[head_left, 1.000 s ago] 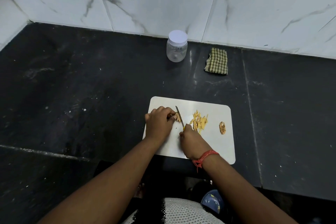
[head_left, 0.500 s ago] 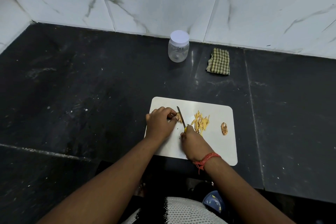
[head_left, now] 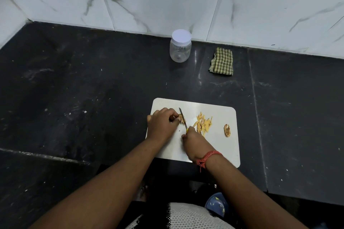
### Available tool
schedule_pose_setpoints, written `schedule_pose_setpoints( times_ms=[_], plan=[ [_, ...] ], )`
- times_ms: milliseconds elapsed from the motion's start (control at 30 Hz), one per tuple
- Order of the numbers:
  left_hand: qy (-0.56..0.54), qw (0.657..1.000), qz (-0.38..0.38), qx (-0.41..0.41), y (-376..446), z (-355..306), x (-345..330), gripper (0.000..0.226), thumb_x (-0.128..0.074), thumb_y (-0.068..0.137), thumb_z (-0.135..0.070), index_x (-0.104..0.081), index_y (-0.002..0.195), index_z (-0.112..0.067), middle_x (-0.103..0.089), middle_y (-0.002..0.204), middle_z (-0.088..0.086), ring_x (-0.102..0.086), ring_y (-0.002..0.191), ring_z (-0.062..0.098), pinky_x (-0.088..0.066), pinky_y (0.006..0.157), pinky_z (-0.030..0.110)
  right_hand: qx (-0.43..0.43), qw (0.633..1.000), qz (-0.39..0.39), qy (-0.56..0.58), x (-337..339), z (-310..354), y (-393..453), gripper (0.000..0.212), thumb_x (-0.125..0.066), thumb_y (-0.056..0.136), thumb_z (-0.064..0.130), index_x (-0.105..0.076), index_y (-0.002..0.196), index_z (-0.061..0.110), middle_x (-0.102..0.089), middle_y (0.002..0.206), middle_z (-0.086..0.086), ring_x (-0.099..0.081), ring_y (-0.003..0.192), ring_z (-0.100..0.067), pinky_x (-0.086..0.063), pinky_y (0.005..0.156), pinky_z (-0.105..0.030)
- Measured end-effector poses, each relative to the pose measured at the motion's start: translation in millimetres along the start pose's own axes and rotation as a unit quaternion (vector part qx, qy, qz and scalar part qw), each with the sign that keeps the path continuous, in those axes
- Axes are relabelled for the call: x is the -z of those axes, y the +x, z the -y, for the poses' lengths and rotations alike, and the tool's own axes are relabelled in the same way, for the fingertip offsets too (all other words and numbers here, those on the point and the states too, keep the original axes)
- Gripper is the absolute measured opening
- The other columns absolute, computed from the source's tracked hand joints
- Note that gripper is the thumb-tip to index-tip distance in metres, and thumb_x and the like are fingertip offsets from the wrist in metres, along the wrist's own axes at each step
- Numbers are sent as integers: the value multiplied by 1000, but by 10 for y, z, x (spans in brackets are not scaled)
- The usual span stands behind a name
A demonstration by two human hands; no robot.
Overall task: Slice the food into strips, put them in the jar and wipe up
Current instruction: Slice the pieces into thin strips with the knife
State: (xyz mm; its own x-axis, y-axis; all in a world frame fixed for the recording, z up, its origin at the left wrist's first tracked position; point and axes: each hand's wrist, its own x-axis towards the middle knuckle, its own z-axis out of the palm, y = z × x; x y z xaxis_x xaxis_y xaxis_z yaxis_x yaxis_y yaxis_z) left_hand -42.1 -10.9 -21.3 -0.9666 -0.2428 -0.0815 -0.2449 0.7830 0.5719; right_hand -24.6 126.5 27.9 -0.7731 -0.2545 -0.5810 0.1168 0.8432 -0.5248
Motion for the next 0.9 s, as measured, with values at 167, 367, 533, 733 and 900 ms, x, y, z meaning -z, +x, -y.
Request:
schedule_pose_setpoints(
  times_ms=[167, 367, 533, 733, 900],
  plan=[
    [1, 1000, -2, -5, -7, 3, 1, 8, -64, 92, -38, -68, 92, -31, -65, 97, -11, -55, 99, 17, -26, 81, 34, -23, 999, 19, 26, -13, 37, 39, 27, -37, 103, 16, -40, 123, -2, -47, 72, -1, -46, 58, -12, -33, 49, -26],
    [-16, 1000, -9, 4, -37, -12, -20, 8, -64, 92, -39, -67, 92, -32, -63, 94, -13, -53, 99, 13, -23, 81, 33, -32, 999, 20, 35, 7, 57, 12, 24, -38, 102, 13, -42, 120, -2, -46, 71, -1, -45, 56, -11, -29, 45, -25],
    [-32, 998, -19, 43, -35, -82, -58, 6, -64, 91, -32, -67, 90, -27, -63, 94, -12, -53, 103, 17, -23, 84, 34, -28, 999, 18, 16, 12, 69, -23, 24, -39, 102, 11, -42, 121, -3, -45, 71, 0, -45, 57, -11, -29, 44, -25],
    [-21, 995, -34, 95, -76, -207, -89, 7, -61, 88, -20, -64, 85, -26, -62, 100, -10, -50, 105, 20, -20, 84, 33, -18, 1000, 10, -4, -41, 28, -117, 20, -40, 102, 11, -41, 118, -1, -46, 71, -1, -42, 57, -10, -25, 43, -23],
    [-18, 994, -35, 101, -74, -216, -88, 9, -62, 89, -22, -60, 83, -29, -61, 100, -11, -50, 105, 19, -23, 87, 33, 8, 999, 19, -31, -122, -106, -286, 12, -41, 98, 1, -32, 100, 7, -39, 65, 4, -37, 55, -5, -22, 42, -19]
  ],
)
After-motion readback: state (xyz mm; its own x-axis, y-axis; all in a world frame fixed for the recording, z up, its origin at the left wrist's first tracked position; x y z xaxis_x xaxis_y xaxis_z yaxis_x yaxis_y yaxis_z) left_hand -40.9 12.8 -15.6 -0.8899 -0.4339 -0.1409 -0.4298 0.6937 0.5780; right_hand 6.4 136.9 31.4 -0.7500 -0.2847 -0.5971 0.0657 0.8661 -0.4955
